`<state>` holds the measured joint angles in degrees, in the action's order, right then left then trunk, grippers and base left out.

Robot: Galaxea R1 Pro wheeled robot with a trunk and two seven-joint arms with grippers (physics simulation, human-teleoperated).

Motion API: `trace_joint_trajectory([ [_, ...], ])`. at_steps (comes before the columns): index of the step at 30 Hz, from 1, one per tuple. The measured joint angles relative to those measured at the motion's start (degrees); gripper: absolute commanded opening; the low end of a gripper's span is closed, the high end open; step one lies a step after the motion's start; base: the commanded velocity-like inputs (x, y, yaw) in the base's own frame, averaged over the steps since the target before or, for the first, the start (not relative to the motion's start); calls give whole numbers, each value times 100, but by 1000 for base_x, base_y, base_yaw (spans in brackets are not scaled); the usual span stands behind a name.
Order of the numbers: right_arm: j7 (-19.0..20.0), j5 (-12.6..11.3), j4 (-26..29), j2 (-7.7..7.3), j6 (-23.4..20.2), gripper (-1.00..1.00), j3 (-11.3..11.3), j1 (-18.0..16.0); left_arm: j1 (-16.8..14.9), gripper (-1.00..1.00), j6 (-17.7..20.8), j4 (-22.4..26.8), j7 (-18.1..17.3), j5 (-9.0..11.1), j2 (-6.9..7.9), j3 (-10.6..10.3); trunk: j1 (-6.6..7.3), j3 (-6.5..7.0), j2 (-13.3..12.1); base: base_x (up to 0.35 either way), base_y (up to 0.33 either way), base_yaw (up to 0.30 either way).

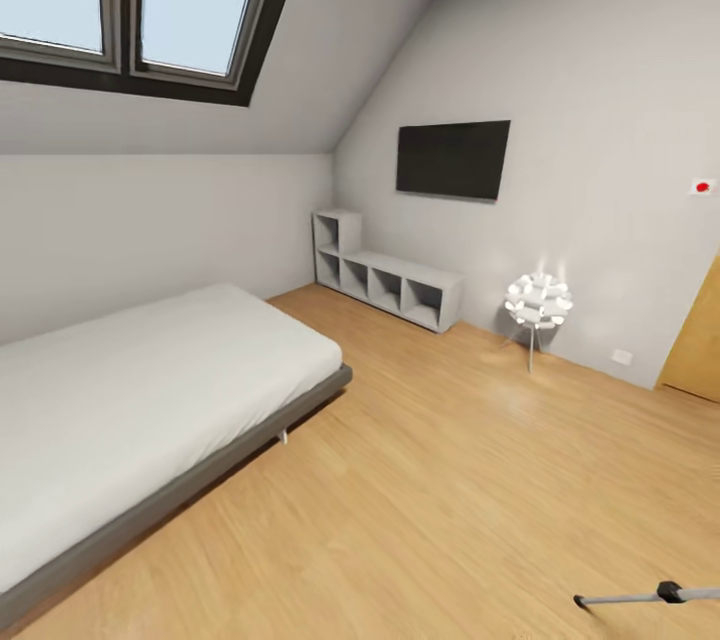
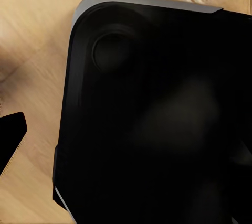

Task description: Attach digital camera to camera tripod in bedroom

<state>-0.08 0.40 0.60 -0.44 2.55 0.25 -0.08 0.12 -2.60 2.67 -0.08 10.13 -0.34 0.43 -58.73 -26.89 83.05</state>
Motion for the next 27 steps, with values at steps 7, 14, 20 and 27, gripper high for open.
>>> trace_joint_trajectory([
  [7, 0, 0, 0, 0, -1, 100, 0, 0, 0, 100, 0, -2, 0, -2, -1, 0, 0, 0, 0, 0, 0, -262],
  [14, 0, 0, 0, 0, -2, 100, 0, 0, 0, 100, 0, -1, 0, -1, 0, 0, 0, 0, 0, 0, 0, -262],
  [20, 0, 0, 0, 0, -3, 100, 0, 0, -1, 100, 0, -1, 0, 0, 0, 0, 0, 0, 0, 0, 0, -262],
  [27, 0, 0, 0, 0, -4, 100, 0, 0, 0, 100, 0, -1, 0, -2, -1, 0, 0, 0, 0, 0, 0, -261],
])
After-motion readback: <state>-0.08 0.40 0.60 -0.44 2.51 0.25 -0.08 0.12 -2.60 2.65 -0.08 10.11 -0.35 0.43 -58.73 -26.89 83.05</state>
